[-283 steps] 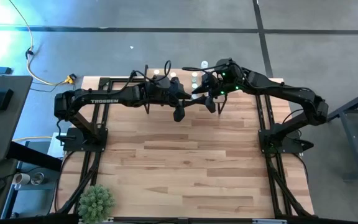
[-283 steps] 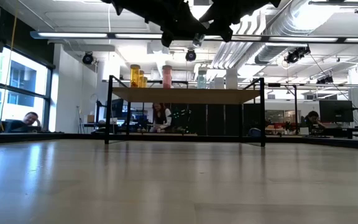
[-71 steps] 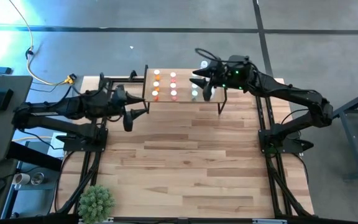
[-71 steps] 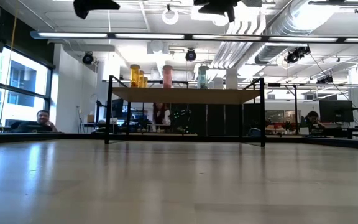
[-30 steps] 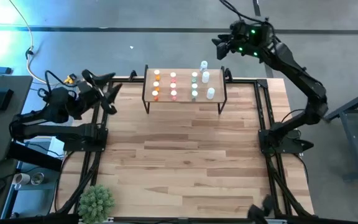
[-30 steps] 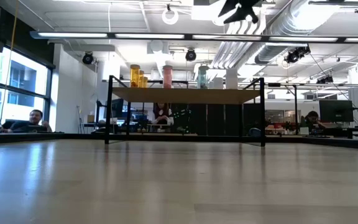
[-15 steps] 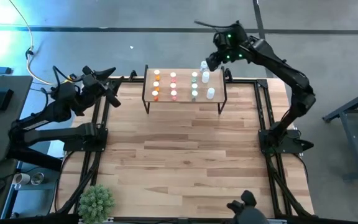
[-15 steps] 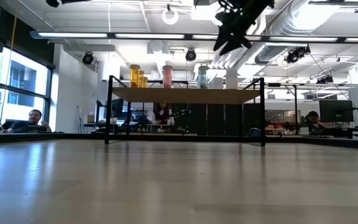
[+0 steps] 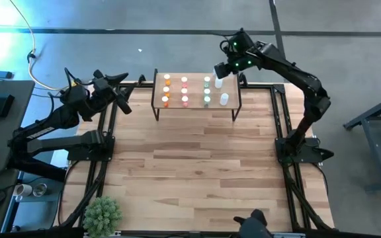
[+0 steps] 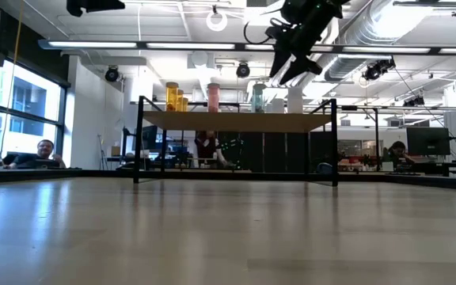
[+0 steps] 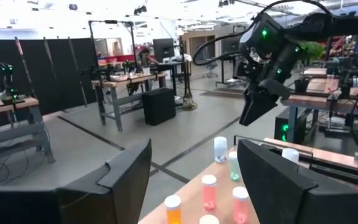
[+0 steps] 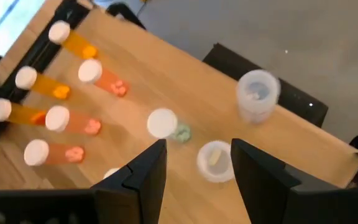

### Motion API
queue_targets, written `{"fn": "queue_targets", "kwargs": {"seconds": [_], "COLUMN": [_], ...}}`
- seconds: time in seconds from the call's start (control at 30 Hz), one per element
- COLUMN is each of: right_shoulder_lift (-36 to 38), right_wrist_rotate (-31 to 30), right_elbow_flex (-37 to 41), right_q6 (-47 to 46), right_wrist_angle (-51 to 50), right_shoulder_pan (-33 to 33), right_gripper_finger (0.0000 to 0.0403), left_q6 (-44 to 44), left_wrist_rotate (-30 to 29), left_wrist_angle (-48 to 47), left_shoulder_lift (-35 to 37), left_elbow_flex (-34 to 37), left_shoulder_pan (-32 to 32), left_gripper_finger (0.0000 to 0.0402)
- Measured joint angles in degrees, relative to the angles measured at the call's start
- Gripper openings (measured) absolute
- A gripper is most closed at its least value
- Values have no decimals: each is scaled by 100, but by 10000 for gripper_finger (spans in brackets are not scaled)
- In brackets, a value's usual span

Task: Pick and place medicine bottles onto shelf by color
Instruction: Adjust the transparent pill bottles on the shelf

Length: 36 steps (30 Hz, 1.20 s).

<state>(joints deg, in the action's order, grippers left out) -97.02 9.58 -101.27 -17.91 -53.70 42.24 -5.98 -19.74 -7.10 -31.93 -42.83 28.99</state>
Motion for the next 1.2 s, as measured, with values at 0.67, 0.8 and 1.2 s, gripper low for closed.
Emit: {"fn": "queue_targets", "kwargs": {"seconds": [0.67,0.8,1.2], "right_shoulder_lift": [-502,-562,-581], "right_wrist_rotate": [-512,-526,-533], "right_elbow_flex": [4,4,9], "right_q6": [17,37,188], "right_wrist_angle": [-139,-139,-259], "right_shoulder_pan": [-192,-192,-216], "right_gripper_finger": [170,170,170], "left_q6": [87,85,85], "left_wrist_rotate": [163,163,161], "left_wrist_angle": [-216,-216,-216], "left_shoulder_lift": [-8,-8,-6], "left_elbow_flex": [0,0,0], "left_shoulder_pan": [-2,-2,-2], "left_gripper_finger": [229,229,229]}}
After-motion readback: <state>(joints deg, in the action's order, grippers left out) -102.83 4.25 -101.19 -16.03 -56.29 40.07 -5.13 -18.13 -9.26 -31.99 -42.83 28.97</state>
